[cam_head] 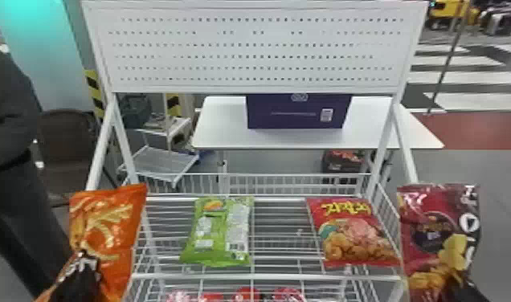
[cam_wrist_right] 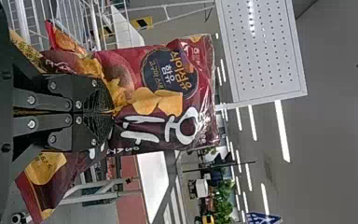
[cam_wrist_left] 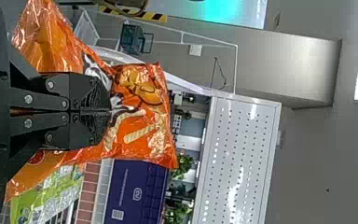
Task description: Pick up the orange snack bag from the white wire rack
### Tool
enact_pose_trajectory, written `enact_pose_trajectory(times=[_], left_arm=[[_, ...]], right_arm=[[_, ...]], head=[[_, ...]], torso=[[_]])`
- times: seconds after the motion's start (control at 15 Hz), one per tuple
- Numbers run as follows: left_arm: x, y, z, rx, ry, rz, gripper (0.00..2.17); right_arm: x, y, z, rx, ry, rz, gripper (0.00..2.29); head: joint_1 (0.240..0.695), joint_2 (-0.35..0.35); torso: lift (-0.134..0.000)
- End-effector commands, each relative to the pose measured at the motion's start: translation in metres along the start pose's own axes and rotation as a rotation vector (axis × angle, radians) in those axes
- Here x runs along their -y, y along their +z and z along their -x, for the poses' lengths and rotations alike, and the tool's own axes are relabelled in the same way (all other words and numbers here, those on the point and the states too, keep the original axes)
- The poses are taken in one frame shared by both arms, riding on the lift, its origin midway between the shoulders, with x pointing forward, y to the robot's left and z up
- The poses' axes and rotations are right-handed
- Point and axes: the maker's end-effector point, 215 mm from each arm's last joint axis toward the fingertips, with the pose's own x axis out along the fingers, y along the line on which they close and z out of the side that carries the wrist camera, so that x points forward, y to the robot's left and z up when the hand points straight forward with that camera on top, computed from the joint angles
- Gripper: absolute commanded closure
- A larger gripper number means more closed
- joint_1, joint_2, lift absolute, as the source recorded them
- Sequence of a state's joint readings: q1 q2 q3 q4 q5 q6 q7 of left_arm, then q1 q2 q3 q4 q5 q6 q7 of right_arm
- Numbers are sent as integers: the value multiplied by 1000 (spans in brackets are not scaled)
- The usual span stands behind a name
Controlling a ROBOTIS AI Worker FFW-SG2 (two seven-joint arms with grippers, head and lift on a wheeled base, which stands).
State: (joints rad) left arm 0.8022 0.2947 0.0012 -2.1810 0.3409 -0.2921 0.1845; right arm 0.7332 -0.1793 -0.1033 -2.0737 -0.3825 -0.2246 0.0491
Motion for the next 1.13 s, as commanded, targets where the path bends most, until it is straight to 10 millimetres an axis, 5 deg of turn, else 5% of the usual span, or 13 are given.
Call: enact_pose_trajectory(times=[0.0, 1.07], left_arm=[[1, -1, 0, 0, 0, 1, 2142], [5, 2, -1, 10, -6, 6, 2142]], right_arm=[[1, 0, 0, 0, 0, -1, 2135], [0, 1, 0, 2, 1, -2, 2172]], head=[[499, 0], [499, 0]], torso=[[0], [0]])
